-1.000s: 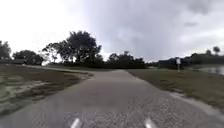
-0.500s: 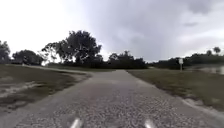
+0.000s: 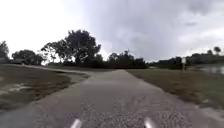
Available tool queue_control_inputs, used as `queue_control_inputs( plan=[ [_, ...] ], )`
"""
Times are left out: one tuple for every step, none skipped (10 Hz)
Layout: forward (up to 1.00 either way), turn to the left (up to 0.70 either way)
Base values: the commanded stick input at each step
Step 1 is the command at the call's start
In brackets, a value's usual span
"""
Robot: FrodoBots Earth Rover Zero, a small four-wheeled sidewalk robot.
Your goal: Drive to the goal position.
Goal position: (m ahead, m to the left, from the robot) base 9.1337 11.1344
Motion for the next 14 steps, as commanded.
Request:
queue_control_inputs(
  plan=[
    [1.0,0.0],
    [1.0,0.0],
    [1.0,0.0],
    [1.0,0.0],
    [1.0,0.0],
    [1.0,0.0],
    [1.0,0.0],
    [1.0,0.0],
    [1.0,0.0],
    [1.0,0.0],
    [1.0,0.0],
    [1.0,0.4],
    [1.0,0.4],
    [1.0,0.4]
  ],
)
